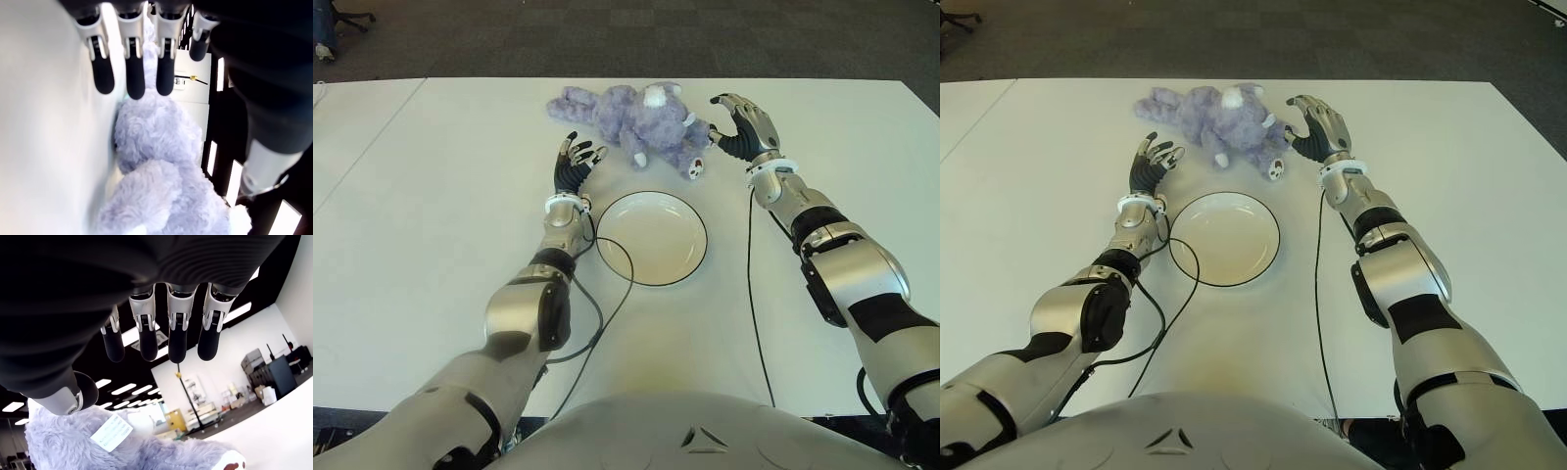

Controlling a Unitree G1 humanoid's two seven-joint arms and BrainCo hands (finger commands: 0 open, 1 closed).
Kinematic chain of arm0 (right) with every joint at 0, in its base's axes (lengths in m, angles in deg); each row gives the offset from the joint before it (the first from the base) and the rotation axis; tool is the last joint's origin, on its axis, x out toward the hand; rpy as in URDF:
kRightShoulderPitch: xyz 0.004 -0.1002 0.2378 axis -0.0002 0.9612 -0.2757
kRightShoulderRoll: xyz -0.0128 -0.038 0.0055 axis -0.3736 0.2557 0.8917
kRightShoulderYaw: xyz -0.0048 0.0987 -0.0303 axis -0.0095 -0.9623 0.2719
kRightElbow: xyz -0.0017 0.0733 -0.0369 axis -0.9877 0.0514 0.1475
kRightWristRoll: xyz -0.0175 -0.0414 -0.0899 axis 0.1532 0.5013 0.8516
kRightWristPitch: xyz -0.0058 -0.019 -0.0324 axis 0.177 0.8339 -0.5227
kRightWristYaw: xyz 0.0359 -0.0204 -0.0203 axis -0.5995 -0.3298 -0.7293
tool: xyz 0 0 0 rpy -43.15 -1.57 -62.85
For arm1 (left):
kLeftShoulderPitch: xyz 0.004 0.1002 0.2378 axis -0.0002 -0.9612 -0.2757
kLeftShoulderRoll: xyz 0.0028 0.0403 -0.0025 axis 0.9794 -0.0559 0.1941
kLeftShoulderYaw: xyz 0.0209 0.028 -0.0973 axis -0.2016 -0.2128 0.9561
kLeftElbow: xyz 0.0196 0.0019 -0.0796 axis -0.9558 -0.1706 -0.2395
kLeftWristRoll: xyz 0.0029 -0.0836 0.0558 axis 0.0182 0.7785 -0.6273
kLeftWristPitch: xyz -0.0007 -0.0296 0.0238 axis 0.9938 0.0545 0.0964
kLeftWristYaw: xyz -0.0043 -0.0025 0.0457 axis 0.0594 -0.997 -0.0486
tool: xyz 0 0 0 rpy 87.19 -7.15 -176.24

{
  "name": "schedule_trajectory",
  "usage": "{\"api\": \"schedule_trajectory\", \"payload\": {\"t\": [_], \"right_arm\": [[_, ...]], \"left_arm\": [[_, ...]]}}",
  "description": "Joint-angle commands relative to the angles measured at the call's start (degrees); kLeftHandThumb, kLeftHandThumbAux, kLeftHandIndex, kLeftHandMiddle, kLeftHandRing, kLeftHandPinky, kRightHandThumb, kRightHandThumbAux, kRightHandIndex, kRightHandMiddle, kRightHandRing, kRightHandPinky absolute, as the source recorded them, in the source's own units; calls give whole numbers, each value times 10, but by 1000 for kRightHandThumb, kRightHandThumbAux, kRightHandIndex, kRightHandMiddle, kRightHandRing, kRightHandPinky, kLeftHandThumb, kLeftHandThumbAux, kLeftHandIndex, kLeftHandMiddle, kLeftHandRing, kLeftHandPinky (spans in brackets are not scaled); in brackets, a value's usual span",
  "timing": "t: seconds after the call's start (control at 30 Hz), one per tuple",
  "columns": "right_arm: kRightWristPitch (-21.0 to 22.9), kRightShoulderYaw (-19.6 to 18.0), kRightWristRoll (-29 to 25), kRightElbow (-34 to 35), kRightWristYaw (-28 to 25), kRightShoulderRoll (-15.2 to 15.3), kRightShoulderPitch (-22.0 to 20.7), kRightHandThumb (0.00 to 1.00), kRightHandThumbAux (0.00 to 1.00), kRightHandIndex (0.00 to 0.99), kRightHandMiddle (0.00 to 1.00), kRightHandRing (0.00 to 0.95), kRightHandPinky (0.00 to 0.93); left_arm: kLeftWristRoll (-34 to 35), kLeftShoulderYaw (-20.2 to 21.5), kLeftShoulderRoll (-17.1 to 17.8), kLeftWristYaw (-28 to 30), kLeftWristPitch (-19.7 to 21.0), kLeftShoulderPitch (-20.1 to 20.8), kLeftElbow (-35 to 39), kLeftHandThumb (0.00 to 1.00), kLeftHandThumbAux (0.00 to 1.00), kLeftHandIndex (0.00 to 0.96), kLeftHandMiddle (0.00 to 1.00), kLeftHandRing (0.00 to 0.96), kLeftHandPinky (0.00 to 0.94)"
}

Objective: Put the doll into the plate.

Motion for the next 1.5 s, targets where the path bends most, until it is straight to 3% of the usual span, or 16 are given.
{"api": "schedule_trajectory", "payload": {"t": [0.03, 0.73, 1.5], "right_arm": [[6, 8, 4, -3, -6, -19, 0, 575, 528, 162, 162, 170, 210], [23, 25, 10, -7, -17, -53, 10, 605, 570, 170, 158, 178, 245], [71, 6, -5, -19, -48, -71, 57, 548, 627, 186, 159, 172, 228]], "left_arm": [[3, 0, -17, -7, 71, -75, -55, 0, 686, 103, 249, 266, 267], [-2, -2, -22, -11, 63, -73, -55, 0, 688, 133, 249, 263, 259], [4, 2, -23, -3, 62, -76, -55, 0, 685, 94, 220, 236, 230]]}}
